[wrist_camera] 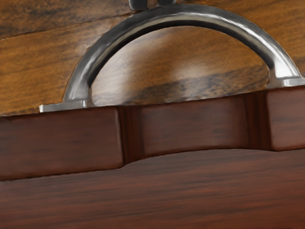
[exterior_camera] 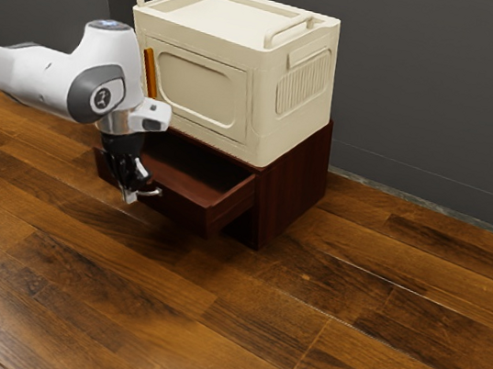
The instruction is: Push the drawer handle with one arm to close the drawer
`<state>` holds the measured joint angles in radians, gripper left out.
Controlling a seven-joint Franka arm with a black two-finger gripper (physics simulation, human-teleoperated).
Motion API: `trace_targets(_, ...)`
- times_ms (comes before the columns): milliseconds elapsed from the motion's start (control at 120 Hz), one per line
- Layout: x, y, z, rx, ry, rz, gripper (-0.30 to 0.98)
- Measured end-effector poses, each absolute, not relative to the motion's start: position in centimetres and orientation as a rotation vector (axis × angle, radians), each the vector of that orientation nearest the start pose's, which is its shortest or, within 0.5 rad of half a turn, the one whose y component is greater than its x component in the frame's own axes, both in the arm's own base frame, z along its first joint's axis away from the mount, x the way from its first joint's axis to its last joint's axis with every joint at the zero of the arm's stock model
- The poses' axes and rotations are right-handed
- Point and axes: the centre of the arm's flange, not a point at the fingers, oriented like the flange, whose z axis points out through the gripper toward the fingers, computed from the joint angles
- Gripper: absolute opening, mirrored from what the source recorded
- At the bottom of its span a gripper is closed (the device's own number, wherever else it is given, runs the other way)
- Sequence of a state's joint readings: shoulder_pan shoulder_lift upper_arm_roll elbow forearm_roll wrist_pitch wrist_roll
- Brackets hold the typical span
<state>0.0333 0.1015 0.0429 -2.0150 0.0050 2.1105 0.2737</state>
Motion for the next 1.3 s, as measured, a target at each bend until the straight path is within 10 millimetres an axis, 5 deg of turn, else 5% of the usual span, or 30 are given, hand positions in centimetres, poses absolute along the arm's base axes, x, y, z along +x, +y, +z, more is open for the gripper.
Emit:
trace_targets(892,68.4,4.8,40.6,-3.051,0.431,-0.258,-0.07)
trace_targets(1008,68.2,4.8,40.7,-3.054,0.438,-0.259,-0.06)
trace_targets(1083,62.0,2.8,42.3,-3.098,0.447,-0.214,-0.01)
trace_targets(1158,56.9,0.7,46.4,-3.147,0.426,-0.214,0.15)
trace_targets(1300,56.5,-3.2,59.1,-3.247,0.383,-0.299,0.41)
